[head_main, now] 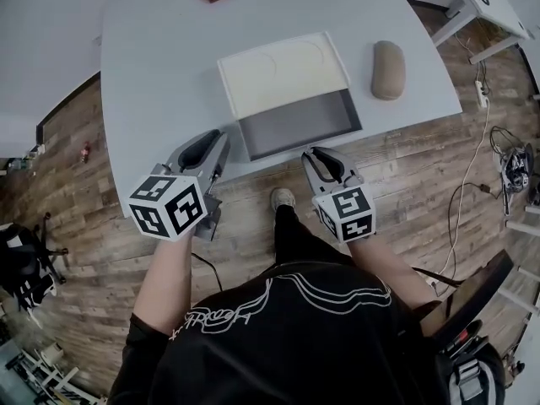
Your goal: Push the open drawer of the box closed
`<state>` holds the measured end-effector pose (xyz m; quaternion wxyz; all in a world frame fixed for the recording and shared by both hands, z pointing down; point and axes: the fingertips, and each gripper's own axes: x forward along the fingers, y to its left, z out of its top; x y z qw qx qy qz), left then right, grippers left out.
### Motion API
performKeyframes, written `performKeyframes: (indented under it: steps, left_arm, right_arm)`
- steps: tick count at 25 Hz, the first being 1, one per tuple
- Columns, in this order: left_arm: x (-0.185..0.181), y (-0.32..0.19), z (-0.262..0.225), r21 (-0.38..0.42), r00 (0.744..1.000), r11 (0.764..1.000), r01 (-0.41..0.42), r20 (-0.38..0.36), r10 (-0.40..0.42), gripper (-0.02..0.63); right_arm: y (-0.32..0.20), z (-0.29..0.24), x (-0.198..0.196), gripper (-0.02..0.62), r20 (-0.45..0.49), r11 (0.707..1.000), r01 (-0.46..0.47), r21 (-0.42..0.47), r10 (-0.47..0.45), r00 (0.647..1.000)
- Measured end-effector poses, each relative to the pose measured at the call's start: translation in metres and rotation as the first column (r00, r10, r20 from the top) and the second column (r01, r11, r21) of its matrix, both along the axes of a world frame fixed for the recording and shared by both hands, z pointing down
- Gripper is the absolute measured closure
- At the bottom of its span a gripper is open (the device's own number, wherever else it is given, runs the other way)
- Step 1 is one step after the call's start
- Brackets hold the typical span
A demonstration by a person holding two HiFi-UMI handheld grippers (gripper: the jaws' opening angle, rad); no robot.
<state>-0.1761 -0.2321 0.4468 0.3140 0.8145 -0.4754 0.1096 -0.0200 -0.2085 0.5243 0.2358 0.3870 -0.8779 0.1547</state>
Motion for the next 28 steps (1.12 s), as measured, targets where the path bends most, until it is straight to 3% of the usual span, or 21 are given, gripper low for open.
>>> performKeyframes:
  steps: [2,9,28]
  left_arm:
    - [-0.002,-0.015,0.009,-0.016,1.000,1.000,0.006,0.014,-0.006,0.523]
    - [0.004,-0.052,0.029,-0.067,0.999,0.997,0.025,-0.018,-0.026,0.517]
    - [0.010,-0.057,0.033,-0.079,0.999,0.997,-0.016,0.037,0.019,0.509]
  right_arm:
    - [0.000,0.000,-0.002,0.520,0.006,1.000,0.008,-0.003,-0.008,1.000]
    - [0.000,0.001,-0.004,0.520,0.017,1.000,0.029,-0.011,-0.029,0.999]
    - [-0.005,0.005,-0.004,0.522,0.030,0.999,0.033,-0.036,-0.032,0.999]
